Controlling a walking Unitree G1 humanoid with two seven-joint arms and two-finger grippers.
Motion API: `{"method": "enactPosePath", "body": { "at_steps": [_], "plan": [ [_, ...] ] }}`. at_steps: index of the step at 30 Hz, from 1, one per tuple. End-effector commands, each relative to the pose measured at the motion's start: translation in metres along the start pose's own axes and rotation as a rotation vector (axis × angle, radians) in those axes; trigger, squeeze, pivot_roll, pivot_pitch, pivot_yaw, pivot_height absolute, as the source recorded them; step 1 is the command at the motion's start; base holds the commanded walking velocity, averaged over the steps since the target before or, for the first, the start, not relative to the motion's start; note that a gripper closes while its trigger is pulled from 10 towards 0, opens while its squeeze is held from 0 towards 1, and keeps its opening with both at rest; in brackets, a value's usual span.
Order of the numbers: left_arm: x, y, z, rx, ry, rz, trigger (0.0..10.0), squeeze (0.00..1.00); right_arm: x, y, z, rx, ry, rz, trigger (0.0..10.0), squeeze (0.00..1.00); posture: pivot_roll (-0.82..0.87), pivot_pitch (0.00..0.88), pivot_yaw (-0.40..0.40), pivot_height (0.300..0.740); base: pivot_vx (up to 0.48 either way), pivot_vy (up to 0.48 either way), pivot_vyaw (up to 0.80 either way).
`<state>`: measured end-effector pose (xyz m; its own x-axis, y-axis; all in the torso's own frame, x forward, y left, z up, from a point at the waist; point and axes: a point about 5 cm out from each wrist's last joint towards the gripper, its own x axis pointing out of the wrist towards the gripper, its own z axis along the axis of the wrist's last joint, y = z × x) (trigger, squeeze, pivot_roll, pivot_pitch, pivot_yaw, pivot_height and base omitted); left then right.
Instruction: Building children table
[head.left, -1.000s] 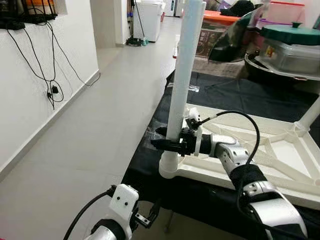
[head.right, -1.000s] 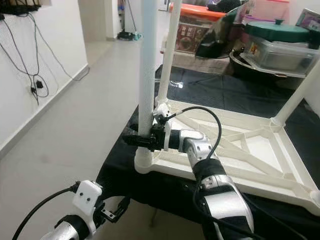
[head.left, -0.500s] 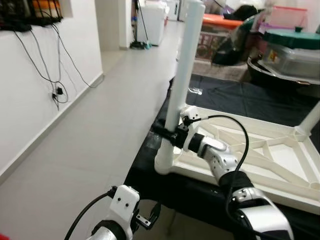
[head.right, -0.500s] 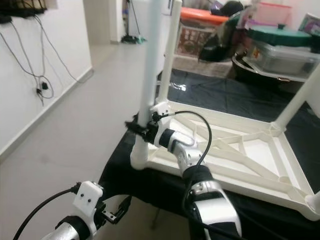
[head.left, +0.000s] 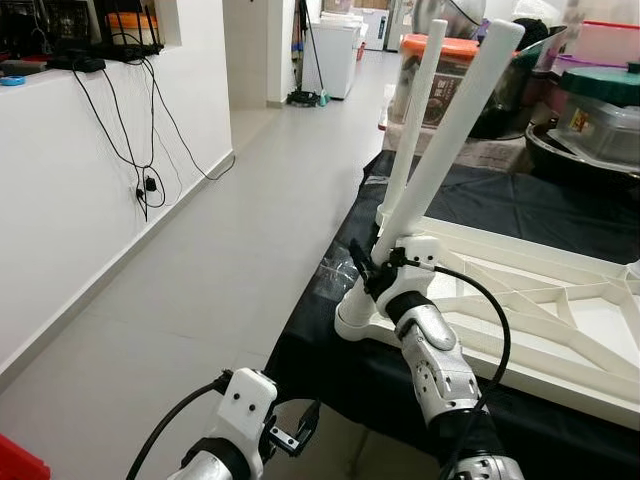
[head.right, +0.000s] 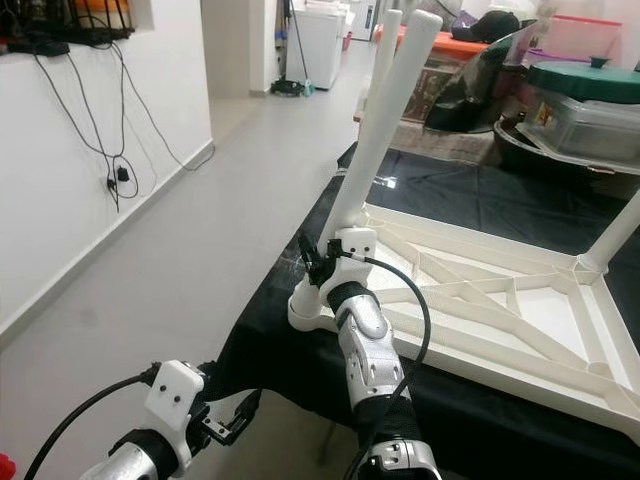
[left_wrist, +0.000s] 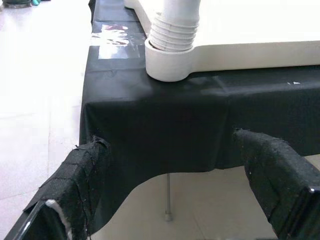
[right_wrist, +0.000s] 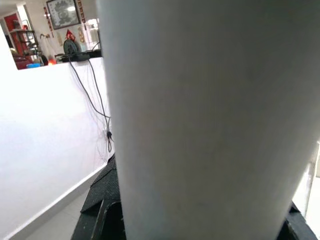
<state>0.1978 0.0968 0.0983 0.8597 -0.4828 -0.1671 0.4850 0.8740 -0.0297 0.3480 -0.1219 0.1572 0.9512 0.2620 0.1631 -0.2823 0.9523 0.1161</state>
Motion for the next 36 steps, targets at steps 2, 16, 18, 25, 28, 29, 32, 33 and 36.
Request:
{"method": "enactPosePath", "body": {
  "at_steps": [2, 16, 18, 25, 28, 29, 32, 33, 36],
  "plan": [
    [0.000, 0.000, -0.003, 0.003, 0.011, -0.007, 10.0, 0.00, -0.003, -0.011, 0.001, -0.034, 0.006, -0.032, 0.0, 0.00, 0.17, 0.000, -0.089, 0.740, 0.000, 0.000, 0.00],
    [-0.004, -0.009, 0.002, -0.008, -0.002, -0.016, 10.0, 0.00, 0.012, 0.051, -0.014, 0.050, 0.200, 0.770, 0.0, 0.00, 0.19, 0.000, -0.127, 0.740, 0.000, 0.000, 0.00],
    [-0.006, -0.011, 0.003, -0.009, -0.004, -0.016, 10.0, 0.00, 0.014, 0.053, -0.014, 0.049, 0.209, 0.798, 0.0, 0.00, 0.19, 0.000, -0.133, 0.740, 0.000, 0.000, 0.00],
    [-0.016, -0.020, 0.011, -0.027, -0.014, -0.016, 10.0, 0.00, 0.020, 0.070, -0.009, 0.094, 0.279, 1.045, 0.0, 0.00, 0.23, 0.053, -0.157, 0.740, 0.000, 0.000, 0.00],
    [-0.023, -0.025, 0.015, -0.032, -0.014, -0.019, 10.0, 0.00, 0.023, 0.077, -0.003, 0.110, 0.286, 1.141, 0.0, 0.00, 0.24, 0.092, -0.164, 0.740, 0.000, 0.000, 0.00],
    [-0.026, -0.027, 0.016, -0.035, -0.013, -0.019, 10.0, 0.00, 0.024, 0.078, -0.001, 0.102, 0.284, 1.167, 0.0, 0.00, 0.25, 0.108, -0.164, 0.740, 0.000, 0.000, 0.00],
    [-0.031, -0.030, 0.019, -0.039, -0.012, -0.020, 10.0, 0.00, 0.025, 0.081, 0.003, 0.089, 0.275, 1.202, 0.0, 0.00, 0.25, 0.129, -0.165, 0.740, 0.000, 0.000, 0.00],
    [-0.033, -0.032, 0.020, -0.042, -0.009, -0.021, 10.0, 0.00, 0.027, 0.082, 0.005, 0.084, 0.265, 1.210, 0.0, 0.00, 0.25, 0.133, -0.165, 0.740, 0.000, 0.000, 0.00],
    [-0.037, -0.033, 0.021, -0.051, -0.003, -0.019, 10.0, 0.00, 0.029, 0.084, 0.008, 0.062, 0.248, 1.225, 0.0, 0.00, 0.26, 0.154, -0.160, 0.740, 0.000, 0.000, 0.00]
  ]
}}
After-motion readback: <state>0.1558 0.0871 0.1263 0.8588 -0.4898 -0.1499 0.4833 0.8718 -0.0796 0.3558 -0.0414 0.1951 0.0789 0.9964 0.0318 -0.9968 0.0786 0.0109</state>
